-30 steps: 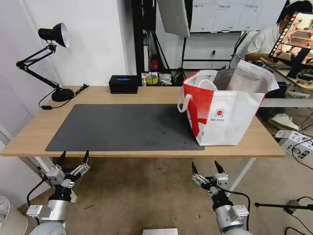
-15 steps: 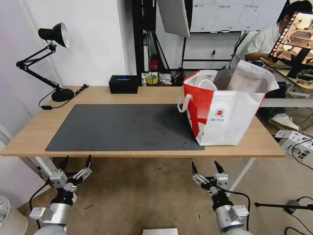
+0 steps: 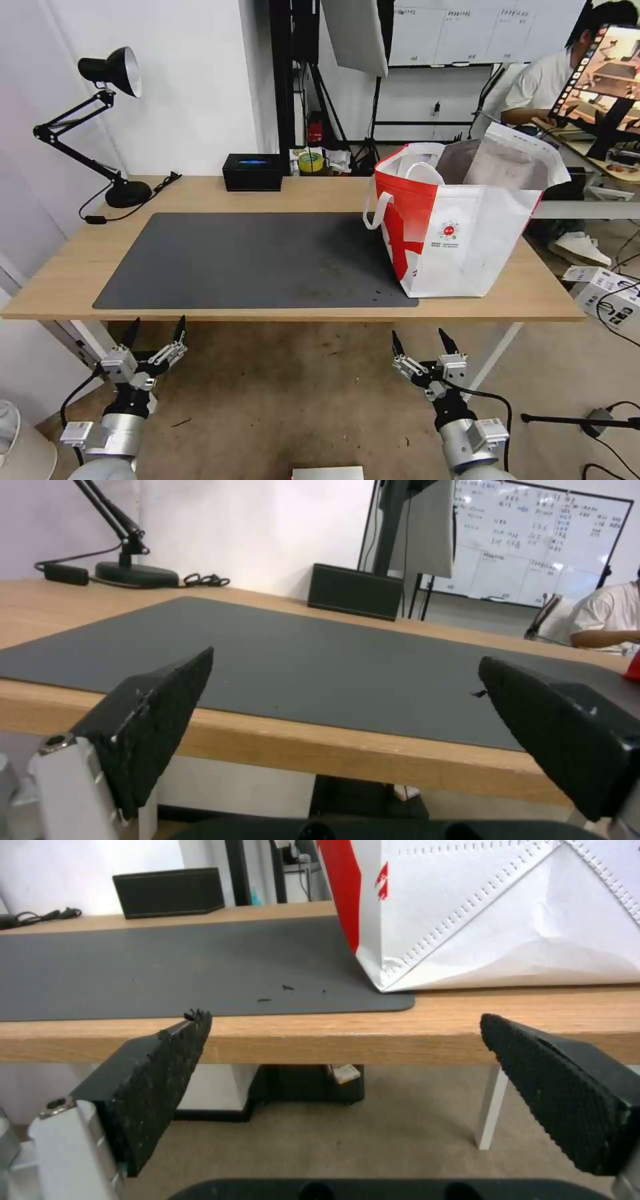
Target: Pick up the trash from the table and place it into the takeout bag.
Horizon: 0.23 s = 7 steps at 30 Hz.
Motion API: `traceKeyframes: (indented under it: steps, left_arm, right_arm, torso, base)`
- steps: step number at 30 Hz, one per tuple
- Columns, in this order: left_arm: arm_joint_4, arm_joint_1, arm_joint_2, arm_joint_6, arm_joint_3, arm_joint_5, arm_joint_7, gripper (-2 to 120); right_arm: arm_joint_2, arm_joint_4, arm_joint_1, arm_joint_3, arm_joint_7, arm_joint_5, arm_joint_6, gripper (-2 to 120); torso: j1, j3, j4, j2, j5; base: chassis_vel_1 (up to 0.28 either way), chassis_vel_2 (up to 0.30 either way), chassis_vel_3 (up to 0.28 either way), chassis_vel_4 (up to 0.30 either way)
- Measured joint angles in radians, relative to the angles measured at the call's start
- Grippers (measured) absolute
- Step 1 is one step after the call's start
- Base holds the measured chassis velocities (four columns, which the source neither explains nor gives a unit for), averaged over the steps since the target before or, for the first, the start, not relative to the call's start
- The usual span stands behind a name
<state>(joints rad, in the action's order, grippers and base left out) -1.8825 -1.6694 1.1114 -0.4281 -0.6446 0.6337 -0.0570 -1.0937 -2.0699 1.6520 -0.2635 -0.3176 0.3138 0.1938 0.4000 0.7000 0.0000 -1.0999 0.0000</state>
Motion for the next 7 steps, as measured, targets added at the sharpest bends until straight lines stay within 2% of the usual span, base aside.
traceKeyframes:
  steps: [7]
  left_arm:
    - [0.0, 0.0, 0.0, 0.001, 0.0, 0.0, 0.001, 100]
  right_arm:
    - [0.0, 0.0, 0.0, 0.0, 0.0, 0.0, 0.0, 100]
  torso:
    - [0.0, 0.0, 0.0, 0.0, 0.0]
  base:
    - [0.0, 0.0, 0.0, 0.0]
